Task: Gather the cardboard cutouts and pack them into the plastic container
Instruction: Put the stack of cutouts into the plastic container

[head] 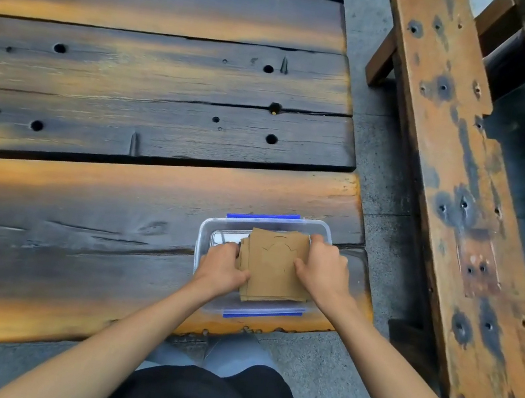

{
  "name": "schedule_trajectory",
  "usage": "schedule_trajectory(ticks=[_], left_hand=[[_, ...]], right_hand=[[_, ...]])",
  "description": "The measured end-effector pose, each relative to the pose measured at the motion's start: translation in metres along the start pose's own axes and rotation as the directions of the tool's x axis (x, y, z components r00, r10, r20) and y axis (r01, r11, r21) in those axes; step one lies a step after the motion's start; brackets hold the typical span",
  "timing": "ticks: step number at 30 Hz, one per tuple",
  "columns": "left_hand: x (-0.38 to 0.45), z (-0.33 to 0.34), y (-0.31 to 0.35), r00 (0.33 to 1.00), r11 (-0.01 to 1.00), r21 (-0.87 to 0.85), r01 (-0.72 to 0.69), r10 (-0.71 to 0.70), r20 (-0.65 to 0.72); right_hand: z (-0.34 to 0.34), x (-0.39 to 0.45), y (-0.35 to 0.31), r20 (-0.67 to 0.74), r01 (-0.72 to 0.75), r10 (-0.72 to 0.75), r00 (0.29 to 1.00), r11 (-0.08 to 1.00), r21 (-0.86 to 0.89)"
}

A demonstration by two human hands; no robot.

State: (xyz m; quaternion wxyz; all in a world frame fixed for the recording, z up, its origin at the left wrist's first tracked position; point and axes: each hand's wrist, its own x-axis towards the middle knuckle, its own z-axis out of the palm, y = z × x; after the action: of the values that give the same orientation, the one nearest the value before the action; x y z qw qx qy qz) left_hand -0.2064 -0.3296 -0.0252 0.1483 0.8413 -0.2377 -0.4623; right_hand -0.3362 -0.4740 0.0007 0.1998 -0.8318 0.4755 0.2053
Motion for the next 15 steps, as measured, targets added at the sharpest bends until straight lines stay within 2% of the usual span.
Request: schedule_trajectory(ticks=[3,6,12,15], left_hand=[[-0.004,-0.006,0.003,0.999,0.994,0.110,-0.020,0.025,-0.044],[-0.014,-0.017,0.006,0.979,0.968,0.228,-0.100,0.136,-0.149],[-0.032,-0.049,0.000,0.890,0.917,0.334,-0.218,0.327,-0.319],[-0.039,-0.065,-0.012,0.820,0.883,0.417,-0.215,0.395,-0.414]], right_hand=[[-0.006,-0.001,-0.001,-0.065,0.031,-0.034,0.997,0.998,-0.053],[-0.015,-0.003,-0.005,-0.157,0.086,-0.104,0.982,0.990,-0.115],[-0.027,-0.004,-0.029,-0.317,0.302,-0.337,0.887,0.941,-0.155],[-0.028,-0.004,-0.045,-0.312,0.385,-0.427,0.849,0.904,-0.188]])
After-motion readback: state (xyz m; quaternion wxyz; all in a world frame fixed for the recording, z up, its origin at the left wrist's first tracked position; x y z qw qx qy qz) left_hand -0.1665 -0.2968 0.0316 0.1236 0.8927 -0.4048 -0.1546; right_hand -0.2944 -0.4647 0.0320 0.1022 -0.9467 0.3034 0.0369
